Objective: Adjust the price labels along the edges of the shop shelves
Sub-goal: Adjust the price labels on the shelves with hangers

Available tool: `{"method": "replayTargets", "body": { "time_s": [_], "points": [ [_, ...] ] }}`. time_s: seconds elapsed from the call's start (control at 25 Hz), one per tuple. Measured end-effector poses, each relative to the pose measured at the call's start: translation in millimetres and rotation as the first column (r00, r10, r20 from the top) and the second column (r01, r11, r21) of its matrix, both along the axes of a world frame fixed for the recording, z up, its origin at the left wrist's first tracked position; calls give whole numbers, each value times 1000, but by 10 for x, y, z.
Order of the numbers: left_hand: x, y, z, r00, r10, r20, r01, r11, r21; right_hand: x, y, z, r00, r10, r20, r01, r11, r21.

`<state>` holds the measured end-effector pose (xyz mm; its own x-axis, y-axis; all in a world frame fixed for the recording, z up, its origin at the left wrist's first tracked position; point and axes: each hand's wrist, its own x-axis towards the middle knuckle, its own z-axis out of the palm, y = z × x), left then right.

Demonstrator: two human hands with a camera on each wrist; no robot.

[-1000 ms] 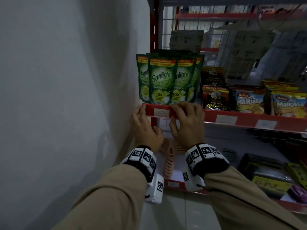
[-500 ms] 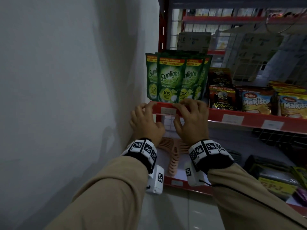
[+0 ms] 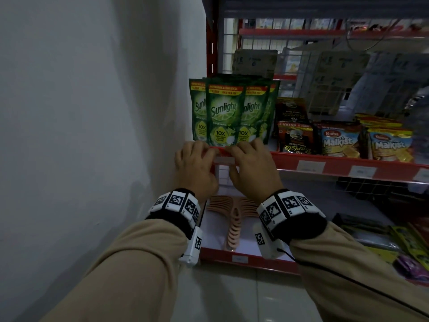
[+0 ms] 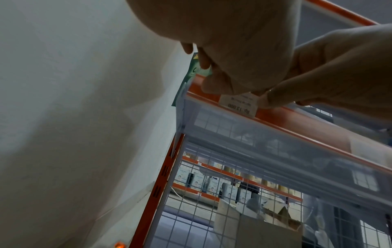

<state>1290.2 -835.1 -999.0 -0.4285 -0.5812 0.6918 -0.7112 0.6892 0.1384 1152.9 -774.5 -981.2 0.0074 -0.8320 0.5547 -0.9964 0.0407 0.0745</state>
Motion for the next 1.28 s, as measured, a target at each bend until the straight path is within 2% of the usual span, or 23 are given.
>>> {"method": "replayTargets", "body": {
  "time_s": [0.12,0.24,0.28,0.36,0.4,0.48,0.56,0.6,0.64,0.68,0.72,0.84,0.88,1.0,1.04,1.08,1.16,1.2,1.28],
  "points": [
    [-13,-41,50,995,-97,-35,97,995,15,28,-39,105,998,-56,-18,57,996,71],
    [-50,-98,116,992,-104,-73,108,993,53,-17,-57,198,998,-69,0,69,993,94],
    [-59,-110,136,990,-106,-92,112,992,62,-50,-48,217,997,-50,51,46,996,81],
    [-74,-132,163,982,-129,-141,141,987,80,-135,-24,236,953,44,299,-36,999,-33],
    [-79,-143,168,973,-151,-172,168,982,86,-178,-13,236,881,102,463,-54,992,-116],
    [-105,-163,162,952,-199,-233,222,972,79,-251,3,247,651,183,737,-21,974,-224],
    [-146,-166,151,943,-208,-261,235,969,77,-278,18,249,323,242,915,-23,968,-248],
    [-167,-161,148,945,-196,-260,225,971,86,-267,26,238,159,261,952,-38,965,-258],
    [-195,-151,144,950,-181,-255,212,972,98,-254,28,221,49,266,963,-44,963,-264],
    [-221,-142,138,954,-166,-249,198,974,106,-237,26,206,5,260,965,-46,965,-260],
    [-245,-135,128,958,-156,-239,186,977,109,-221,20,190,-2,254,967,-50,966,-253],
    [-295,-148,102,971,-126,-202,148,984,95,-223,1,162,52,232,971,-65,971,-228],
    [-305,-160,96,975,-114,-193,133,987,90,-234,2,165,116,230,966,-73,972,-223],
    [-316,-174,77,979,-103,-174,115,992,60,-266,27,186,470,202,859,-95,979,-178],
    [-315,-171,72,978,-109,-175,120,991,52,-276,28,192,544,190,817,-97,982,-164],
    [-312,-167,69,977,-116,-181,126,991,47,-283,33,201,567,188,802,-104,982,-157],
    [-298,-160,63,977,-124,-173,131,991,27,-281,41,209,544,201,814,-127,979,-157],
    [-289,-162,61,980,-127,-155,130,991,11,-268,46,213,581,201,789,-133,979,-152],
    [-265,-174,65,986,-129,-108,128,992,-15,-261,69,228,796,176,579,-124,984,-129]
  ]
}}
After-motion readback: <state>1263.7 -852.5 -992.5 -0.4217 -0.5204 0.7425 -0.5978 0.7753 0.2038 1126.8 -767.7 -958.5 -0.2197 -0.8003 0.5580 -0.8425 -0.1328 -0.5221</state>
